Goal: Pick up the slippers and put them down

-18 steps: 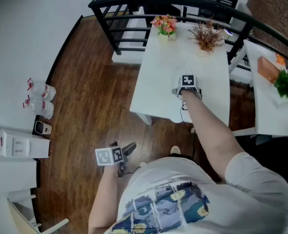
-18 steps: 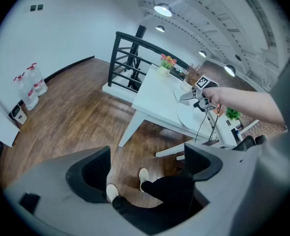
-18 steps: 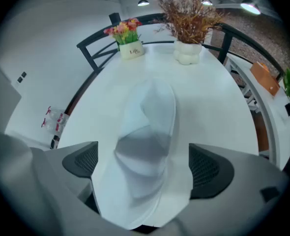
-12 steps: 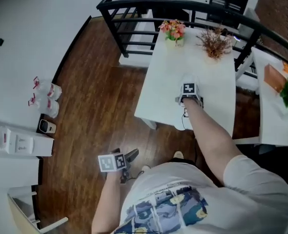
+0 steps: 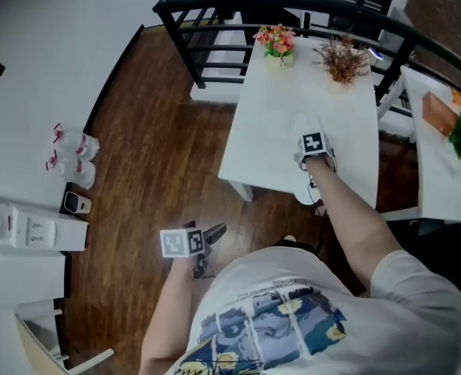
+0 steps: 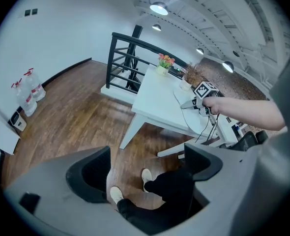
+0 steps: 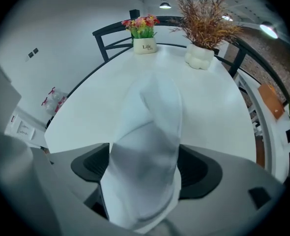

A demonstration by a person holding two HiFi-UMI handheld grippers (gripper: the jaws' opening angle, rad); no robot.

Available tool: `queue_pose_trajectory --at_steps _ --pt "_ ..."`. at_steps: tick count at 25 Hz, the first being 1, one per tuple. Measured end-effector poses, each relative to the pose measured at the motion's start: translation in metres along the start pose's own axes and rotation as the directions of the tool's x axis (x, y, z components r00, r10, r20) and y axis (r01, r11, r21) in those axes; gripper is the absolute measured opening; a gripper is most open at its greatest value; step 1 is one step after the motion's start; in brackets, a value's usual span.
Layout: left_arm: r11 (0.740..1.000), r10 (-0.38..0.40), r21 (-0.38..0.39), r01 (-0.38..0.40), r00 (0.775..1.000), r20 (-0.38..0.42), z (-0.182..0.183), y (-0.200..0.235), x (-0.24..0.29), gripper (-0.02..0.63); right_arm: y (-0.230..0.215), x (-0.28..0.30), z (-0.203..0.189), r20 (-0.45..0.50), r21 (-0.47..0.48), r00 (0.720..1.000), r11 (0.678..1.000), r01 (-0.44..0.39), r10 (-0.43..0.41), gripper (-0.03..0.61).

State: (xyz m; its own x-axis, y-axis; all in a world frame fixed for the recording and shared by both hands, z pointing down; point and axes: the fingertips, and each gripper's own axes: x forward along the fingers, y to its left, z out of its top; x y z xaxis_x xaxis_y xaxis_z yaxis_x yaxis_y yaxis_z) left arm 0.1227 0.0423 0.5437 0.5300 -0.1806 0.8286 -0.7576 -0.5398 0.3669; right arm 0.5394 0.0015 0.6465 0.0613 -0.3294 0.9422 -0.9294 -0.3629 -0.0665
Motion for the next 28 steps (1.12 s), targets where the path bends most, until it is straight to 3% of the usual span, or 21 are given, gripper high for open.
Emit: queue_pose_trajectory --at_steps 7,13,19,24,28 --pt "0.999 -0.04 0.03 0.04 0.999 -0.005 -0.013 0.027 -0.014 0.469 0.013 -0.035 -0.023 0.065 0.061 0.995 0.995 -0.073 0.069 0.434" --pt "0.997 -0.067 0.04 0.066 0.998 0.013 -0.01 0.048 -0.025 0.469 0.074 -0.072 -0.02 0.108 -0.009 0.984 0.99 -0.142 0.143 0.434" --pt "0.998 -0.043 -0.031 0.046 0.996 0.072 -0.026 0.119 -0.063 0.469 0.223 -0.091 -0.021 0.083 -0.24 0.968 0.947 -0.213 0.239 0.434" --pt "0.995 -0.003 -0.099 0.011 0.997 0.079 -0.066 0.207 -0.097 0.469 0.37 -0.076 -0.038 0.026 -0.398 0.95 0.875 -0.275 0.31 0.431" --pt "0.969 0.047 -0.246 -0.025 0.995 0.084 -0.094 0.272 -0.099 0.469 0.472 -0.025 -0.053 -0.096 -0.483 0.932 0.802 -0.35 0.35 0.431"
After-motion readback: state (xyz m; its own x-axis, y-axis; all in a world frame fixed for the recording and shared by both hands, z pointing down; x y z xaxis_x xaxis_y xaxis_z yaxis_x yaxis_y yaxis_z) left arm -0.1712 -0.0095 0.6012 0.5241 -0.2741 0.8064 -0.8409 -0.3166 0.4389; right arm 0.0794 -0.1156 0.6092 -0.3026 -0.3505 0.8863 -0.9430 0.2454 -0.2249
